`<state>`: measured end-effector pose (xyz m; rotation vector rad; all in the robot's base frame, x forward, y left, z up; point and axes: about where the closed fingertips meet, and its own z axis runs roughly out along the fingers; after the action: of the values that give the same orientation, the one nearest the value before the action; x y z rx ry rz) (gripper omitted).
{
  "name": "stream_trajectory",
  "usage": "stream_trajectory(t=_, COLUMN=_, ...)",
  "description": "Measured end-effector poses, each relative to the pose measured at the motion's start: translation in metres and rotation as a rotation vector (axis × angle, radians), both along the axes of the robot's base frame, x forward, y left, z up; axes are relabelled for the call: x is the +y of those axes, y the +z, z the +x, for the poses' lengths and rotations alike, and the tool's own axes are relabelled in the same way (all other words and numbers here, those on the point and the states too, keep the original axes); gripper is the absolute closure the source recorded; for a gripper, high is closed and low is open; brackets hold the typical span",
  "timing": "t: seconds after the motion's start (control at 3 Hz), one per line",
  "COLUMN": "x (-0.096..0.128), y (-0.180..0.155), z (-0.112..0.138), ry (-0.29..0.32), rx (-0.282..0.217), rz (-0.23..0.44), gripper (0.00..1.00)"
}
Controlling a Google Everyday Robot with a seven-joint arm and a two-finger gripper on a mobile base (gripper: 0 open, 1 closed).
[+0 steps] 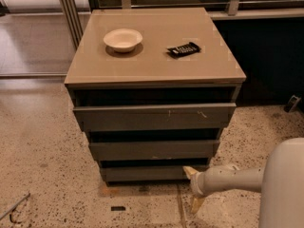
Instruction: Open bottom drawer
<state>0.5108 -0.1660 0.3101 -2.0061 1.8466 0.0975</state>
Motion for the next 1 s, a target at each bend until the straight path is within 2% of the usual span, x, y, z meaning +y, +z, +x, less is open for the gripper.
stream_trajectory(t=0.33, x=-0.009, y=-0.006, z=0.005, ry=0.010, rx=-0.075, rz=-0.016, gripper=0.00)
stream_trajectory(t=0.67, x=-0.015, y=-0.016, z=0.015, ry=-0.003, rx=-0.124, rz=-0.013, gripper=0.00)
stream_trajectory(t=1.0, x=-0.019, y=-0.031, z=0.025, ry=-0.029, rx=-0.137, rz=-0.001, gripper=0.00)
